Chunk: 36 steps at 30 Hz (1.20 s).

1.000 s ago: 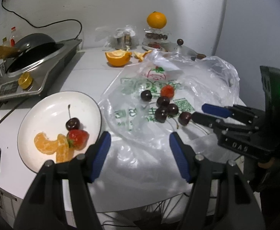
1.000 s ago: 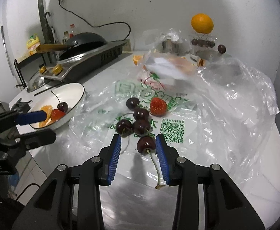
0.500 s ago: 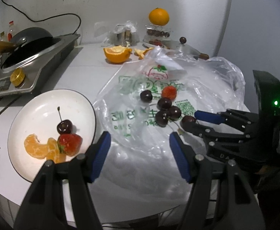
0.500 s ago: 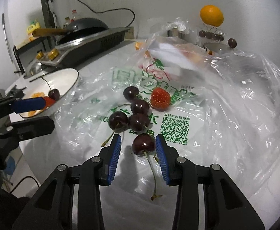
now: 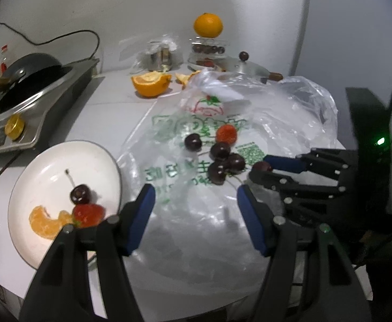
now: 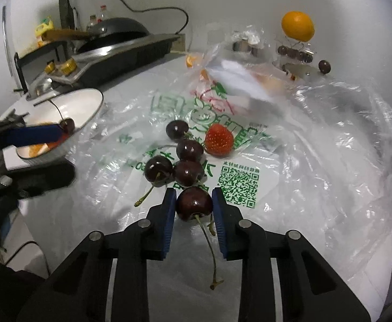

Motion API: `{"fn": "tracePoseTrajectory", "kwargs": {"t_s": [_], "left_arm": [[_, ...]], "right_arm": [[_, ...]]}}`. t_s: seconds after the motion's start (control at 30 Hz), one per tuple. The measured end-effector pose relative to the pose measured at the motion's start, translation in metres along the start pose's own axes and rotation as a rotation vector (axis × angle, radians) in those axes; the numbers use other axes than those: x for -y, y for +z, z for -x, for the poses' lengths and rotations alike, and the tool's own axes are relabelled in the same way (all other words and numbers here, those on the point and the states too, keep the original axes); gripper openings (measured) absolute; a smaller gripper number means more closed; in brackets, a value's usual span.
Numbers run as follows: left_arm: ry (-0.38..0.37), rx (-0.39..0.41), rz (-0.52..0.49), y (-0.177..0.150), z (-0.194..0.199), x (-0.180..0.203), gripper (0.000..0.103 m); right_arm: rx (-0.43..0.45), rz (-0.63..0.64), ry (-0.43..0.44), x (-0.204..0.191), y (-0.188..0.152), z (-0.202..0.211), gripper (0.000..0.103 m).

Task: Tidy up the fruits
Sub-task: 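Close the right tool on a dark red cherry in the bag, then close the left tool on another cherry while the right tool holds its cherry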

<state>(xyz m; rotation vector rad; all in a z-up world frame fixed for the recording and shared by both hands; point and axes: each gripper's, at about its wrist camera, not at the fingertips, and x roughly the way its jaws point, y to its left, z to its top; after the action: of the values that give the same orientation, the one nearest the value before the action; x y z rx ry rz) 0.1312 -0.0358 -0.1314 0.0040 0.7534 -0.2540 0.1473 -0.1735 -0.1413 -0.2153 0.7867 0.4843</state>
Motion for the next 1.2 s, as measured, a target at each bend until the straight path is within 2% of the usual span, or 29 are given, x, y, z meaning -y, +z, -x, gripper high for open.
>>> {"fn": "tracePoseTrajectory", "kwargs": {"t_s": [0.1,0.47,0.9,1.07,1.2], "left_arm": [[-0.006,0.006,-0.024,0.003,-0.003,0.009,0.065],[-0.025,0.010,-0.130,0.018,-0.023,0.038,0.065],[-0.013,-0.069,-0.203,0.019,-0.064,0.052,0.065],[0.018,-0.094,-0.252,0.015,-0.079,0.054,0.065],[0.030,-0.106,-0.250,0.016,-0.087,0.050,0.063]], "right_arm": [[0.028,-0.022,0.024,0.007,0.001,0.014,0.029],[0.062,-0.076,-0.013,0.041,-0.004,0.029,0.029],[0.058,-0.117,-0.010,0.061,-0.012,0.026,0.029],[0.053,-0.131,-0.010,0.065,-0.013,0.021,0.029],[0.050,-0.137,-0.005,0.066,-0.014,0.019,0.029]]}}
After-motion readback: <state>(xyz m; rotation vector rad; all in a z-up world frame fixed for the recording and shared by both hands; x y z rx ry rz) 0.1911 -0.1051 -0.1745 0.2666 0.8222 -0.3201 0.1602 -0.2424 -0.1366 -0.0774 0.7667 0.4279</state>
